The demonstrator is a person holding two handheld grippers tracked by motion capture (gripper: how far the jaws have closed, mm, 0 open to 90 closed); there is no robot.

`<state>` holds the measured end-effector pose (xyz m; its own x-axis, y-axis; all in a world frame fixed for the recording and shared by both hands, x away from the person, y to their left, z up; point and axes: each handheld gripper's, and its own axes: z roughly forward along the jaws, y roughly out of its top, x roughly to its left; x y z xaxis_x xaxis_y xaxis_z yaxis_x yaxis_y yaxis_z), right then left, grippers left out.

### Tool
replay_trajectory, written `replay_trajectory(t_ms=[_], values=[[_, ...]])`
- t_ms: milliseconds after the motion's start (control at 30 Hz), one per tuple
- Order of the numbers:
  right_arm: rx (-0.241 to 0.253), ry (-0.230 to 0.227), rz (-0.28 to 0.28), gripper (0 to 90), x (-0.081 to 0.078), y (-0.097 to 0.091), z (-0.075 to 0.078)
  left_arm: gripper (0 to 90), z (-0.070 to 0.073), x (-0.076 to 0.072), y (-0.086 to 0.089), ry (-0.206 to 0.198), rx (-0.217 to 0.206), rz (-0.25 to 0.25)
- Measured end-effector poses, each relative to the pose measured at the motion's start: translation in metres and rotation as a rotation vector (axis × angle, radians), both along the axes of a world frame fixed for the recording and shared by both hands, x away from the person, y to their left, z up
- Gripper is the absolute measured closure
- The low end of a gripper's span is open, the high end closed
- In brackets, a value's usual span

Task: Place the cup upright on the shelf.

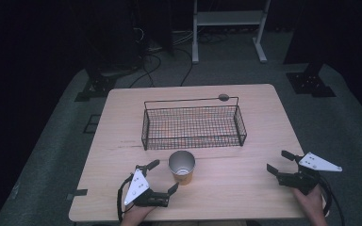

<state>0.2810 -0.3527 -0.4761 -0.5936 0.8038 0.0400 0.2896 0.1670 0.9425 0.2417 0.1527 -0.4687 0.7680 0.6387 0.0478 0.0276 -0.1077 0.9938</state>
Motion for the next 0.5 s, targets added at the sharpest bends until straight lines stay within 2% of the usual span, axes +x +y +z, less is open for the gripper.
replay_trajectory(t_ms=[33, 100, 267, 367, 500], values=[[0.002, 0.0, 0.0, 13.4, 0.0, 0.0, 0.0, 2.3, 0.0, 0.0, -0.001, 0.003, -0.005, -0.004], [0.004, 0.001, 0.001, 13.4, 0.0, 0.0, 0.0, 2.4, 0.0, 0.0, -0.007, -0.005, 0.019, -0.016], [0.0, 0.0, 0.001, 13.4, 0.0, 0.0, 0.0, 2.3, -0.001, 0.004, -0.012, 0.01, 0.024, -0.009], [0.003, 0.0, 0.003, 13.4, 0.0, 0.0, 0.0, 2.3, -0.001, 0.005, -0.014, 0.002, 0.045, -0.007], [-0.004, 0.002, 0.004, 13.4, 0.0, 0.001, 0.0, 2.3, -0.001, 0.011, -0.019, 0.015, 0.066, -0.007]])
